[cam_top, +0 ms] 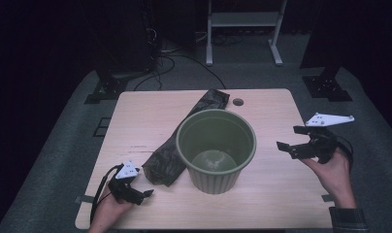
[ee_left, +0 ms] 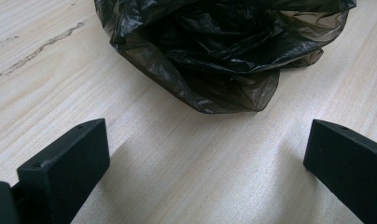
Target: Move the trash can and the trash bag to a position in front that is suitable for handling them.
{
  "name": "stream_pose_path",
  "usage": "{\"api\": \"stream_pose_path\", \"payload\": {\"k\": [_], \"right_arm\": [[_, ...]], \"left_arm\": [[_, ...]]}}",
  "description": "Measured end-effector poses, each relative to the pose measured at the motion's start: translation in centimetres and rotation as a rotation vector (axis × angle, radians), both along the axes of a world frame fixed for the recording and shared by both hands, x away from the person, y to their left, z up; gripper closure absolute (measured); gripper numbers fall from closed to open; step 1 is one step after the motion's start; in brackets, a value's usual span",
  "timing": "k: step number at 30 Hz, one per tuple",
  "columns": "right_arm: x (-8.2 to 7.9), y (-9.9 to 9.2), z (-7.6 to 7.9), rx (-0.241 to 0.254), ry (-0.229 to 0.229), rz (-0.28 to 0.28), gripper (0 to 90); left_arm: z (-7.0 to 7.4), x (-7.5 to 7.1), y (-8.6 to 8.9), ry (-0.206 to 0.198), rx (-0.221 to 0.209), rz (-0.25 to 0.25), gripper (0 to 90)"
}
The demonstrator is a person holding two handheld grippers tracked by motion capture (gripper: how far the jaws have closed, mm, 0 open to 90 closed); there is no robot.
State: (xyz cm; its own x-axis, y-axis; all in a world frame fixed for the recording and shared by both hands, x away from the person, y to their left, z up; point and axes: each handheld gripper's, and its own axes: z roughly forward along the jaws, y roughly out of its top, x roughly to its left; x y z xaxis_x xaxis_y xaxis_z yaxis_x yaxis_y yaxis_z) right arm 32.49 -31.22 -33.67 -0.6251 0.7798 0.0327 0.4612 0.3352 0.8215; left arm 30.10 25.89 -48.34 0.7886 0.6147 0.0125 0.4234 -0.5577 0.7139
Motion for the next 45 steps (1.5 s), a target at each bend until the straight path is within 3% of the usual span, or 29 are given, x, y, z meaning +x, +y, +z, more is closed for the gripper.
{"api": "stream_pose_path", "payload": {"k": [7, 15, 22, 27, 37, 45], "right_arm": [[-1.1, -1.2, -4.1, -0.041, 0.035, -0.018, 9.6], [-2.3, -2.2, -7.2, -0.042, 0.031, -0.030, 9.6], [-3.1, -2.7, -9.2, -0.036, 0.030, -0.030, 9.6], [-3.5, -2.7, -10.9, -0.061, 0.020, -0.031, 9.6], [-3.9, -2.9, -13.9, -0.104, 0.063, -0.048, 9.6], [-3.9, -3.2, -15.0, -0.123, 0.090, -0.055, 9.6]], "left_arm": [[0.0, 0.0, 0.0, 0.000, 0.001, 0.002, 0.0], [0.0, 0.1, 0.0, 0.001, -0.002, -0.001, 0.0], [0.0, 0.0, 0.0, 0.001, -0.001, 0.015, 0.0], [0.0, -0.1, 0.0, 0.000, -0.001, 0.019, 0.0], [0.0, -0.2, 0.0, 0.000, -0.001, 0.021, 0.0], [0.0, -0.3, 0.1, 0.000, 0.000, 0.021, 0.0]]}}
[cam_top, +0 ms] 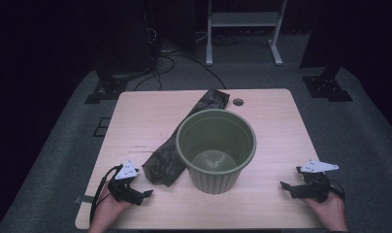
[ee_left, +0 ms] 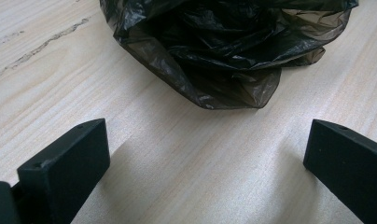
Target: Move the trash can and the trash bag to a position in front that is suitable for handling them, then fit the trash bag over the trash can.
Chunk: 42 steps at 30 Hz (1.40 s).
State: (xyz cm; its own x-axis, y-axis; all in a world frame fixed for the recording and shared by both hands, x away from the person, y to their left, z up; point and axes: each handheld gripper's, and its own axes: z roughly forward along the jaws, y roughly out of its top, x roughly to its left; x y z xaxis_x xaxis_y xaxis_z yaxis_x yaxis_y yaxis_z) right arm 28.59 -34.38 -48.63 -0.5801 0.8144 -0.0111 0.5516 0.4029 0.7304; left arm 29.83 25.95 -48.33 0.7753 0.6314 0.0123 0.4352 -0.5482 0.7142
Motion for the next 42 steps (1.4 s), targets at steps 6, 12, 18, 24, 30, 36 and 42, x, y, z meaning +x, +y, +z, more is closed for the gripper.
{"api": "stream_pose_path", "payload": {"k": [6, 12, 18, 24, 30, 36, 42], "right_arm": [[0.0, -0.1, -0.1, 0.012, 0.005, 0.000, 9.6], [0.1, -0.2, -0.1, 0.017, 0.011, 0.001, 9.6], [0.1, -0.2, -0.1, 0.016, 0.011, 0.003, 9.7], [0.1, -0.2, -0.1, 0.017, 0.012, 0.006, 9.7], [0.1, -0.2, -0.1, 0.018, 0.012, 0.005, 9.7], [0.1, -0.2, -0.1, 0.017, 0.012, 0.007, 9.7], [0.2, -0.2, -0.1, 0.017, 0.011, 0.010, 9.7]], "left_arm": [[0.0, 0.0, 0.0, 0.000, -0.001, 0.001, 0.0], [1.0, -0.2, 0.1, -0.008, -0.029, 0.009, 0.0], [2.6, -0.1, -0.5, -0.019, -0.048, -0.002, 0.0], [3.9, 0.5, -1.6, -0.025, -0.071, -0.007, 0.0], [4.9, 1.7, -2.7, -0.028, -0.086, -0.013, 0.0], [5.6, 2.8, -4.2, -0.033, -0.095, -0.033, 0.0], [5.3, 4.1, -5.5, -0.027, -0.083, -0.040, 0.0]]}}
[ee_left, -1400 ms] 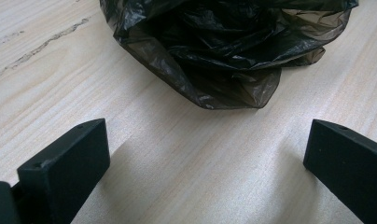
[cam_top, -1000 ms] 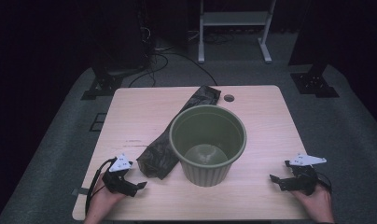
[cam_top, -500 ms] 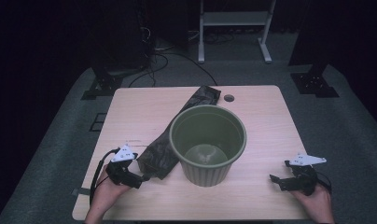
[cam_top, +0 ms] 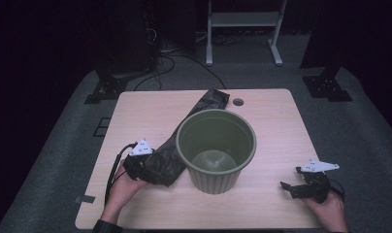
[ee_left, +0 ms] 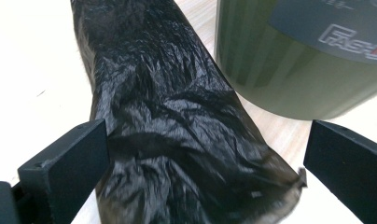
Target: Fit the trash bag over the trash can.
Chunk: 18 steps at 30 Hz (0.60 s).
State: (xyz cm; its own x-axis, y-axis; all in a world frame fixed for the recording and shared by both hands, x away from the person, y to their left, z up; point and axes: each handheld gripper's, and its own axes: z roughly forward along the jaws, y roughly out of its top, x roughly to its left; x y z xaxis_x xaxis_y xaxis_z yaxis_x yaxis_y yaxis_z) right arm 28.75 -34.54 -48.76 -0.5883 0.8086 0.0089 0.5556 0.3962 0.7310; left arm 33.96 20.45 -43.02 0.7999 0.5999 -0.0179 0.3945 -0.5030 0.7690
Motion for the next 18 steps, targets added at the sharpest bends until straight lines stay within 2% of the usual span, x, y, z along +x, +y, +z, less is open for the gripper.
{"api": "stream_pose_path", "payload": {"k": [3, 8, 18], "right_arm": [[0.0, 0.0, 0.0, -0.001, -0.001, 0.002, 9.7], [0.1, 0.0, 0.0, -0.001, -0.001, 0.005, 9.7], [0.1, 0.0, 0.0, 0.000, 0.001, 0.007, 9.7]], "left_arm": [[-0.2, 0.6, -0.5, -0.001, 0.010, -0.004, 0.0], [-0.7, 1.4, -0.9, 0.008, 0.001, 0.001, 0.0], [-2.5, 2.5, -1.8, 0.042, 0.080, 0.015, 0.0]]}}
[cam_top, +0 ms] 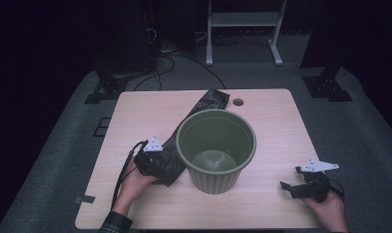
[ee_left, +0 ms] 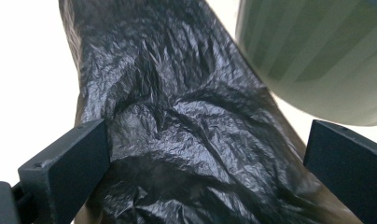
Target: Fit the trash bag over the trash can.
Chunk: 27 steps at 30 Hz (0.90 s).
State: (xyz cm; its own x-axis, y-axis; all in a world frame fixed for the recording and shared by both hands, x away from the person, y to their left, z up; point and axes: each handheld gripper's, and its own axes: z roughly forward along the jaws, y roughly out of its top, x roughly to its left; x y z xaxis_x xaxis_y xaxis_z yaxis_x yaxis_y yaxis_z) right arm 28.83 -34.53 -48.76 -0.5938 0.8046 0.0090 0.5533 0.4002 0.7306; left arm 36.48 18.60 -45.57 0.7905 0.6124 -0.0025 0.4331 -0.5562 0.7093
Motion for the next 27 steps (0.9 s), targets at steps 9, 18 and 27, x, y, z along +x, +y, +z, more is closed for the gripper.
{"api": "stream_pose_path", "payload": {"k": [9, 18, 27], "right_arm": [[0.0, 0.0, 0.0, 0.001, 0.000, 0.003, 9.7], [0.1, 0.0, 0.0, 0.000, 0.000, 0.004, 9.7], [0.1, 0.0, 0.0, 0.000, 0.000, 0.005, 9.7]], "left_arm": [[-1.9, 0.5, -0.4, 0.048, 0.093, 0.000, 0.0], [-1.9, -0.5, 0.5, 0.050, 0.097, 0.004, 0.0], [-1.8, -2.5, 2.2, 0.058, 0.097, 0.004, 0.0]]}}
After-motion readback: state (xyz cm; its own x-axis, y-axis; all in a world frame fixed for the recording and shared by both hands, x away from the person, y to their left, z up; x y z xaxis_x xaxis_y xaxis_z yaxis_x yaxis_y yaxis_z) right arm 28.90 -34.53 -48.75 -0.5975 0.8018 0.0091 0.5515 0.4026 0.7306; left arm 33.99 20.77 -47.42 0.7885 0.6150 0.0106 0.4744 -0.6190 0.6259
